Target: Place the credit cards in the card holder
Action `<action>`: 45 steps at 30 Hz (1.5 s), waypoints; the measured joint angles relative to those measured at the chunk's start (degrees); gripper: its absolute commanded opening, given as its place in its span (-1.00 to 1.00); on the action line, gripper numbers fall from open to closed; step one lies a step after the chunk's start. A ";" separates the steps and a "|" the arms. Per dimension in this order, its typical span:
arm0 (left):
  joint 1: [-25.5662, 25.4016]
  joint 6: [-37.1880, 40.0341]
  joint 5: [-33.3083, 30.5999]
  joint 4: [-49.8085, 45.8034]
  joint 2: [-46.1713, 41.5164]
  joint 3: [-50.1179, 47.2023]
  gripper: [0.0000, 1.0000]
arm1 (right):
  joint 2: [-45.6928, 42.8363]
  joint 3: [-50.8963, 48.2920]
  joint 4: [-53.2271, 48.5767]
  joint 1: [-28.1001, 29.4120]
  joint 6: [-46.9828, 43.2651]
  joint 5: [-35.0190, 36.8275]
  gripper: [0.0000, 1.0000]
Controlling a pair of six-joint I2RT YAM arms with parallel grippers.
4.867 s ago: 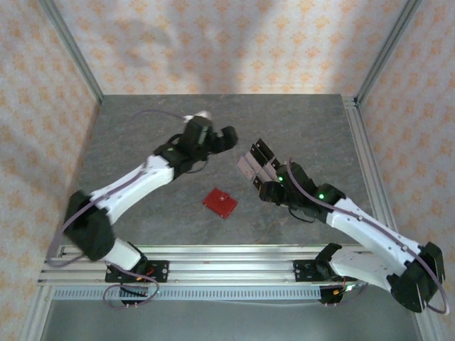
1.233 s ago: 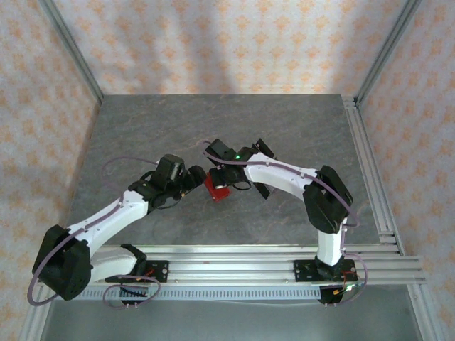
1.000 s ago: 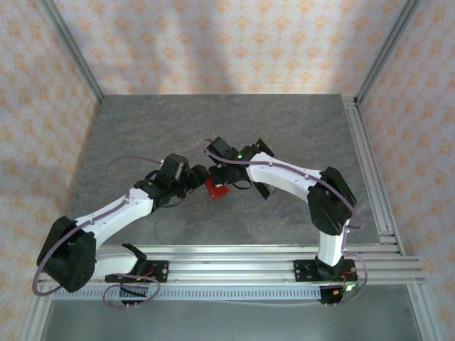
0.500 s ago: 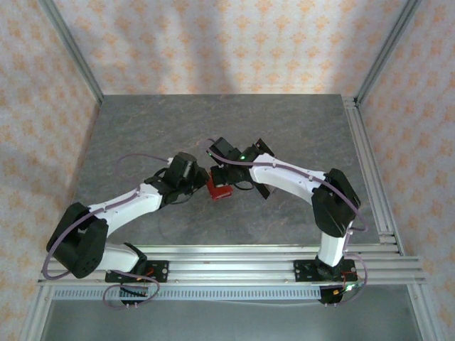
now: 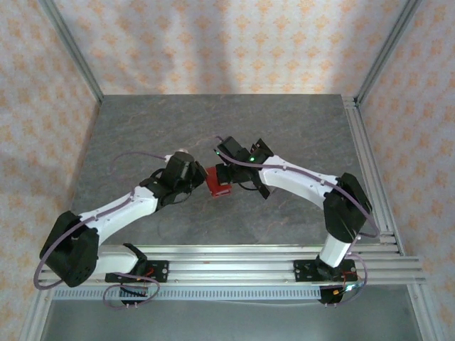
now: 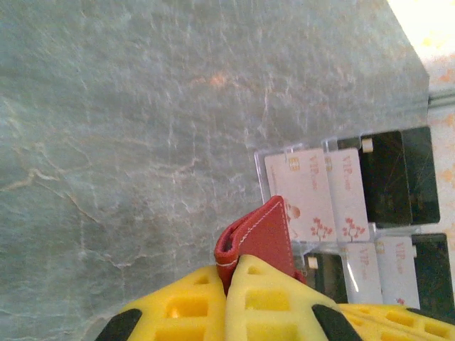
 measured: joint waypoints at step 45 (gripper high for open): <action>0.11 7.76 -2.89 -5.33 5.68 2.73 -0.72 | -5.35 -7.91 7.96 -3.41 5.95 -10.99 -1.00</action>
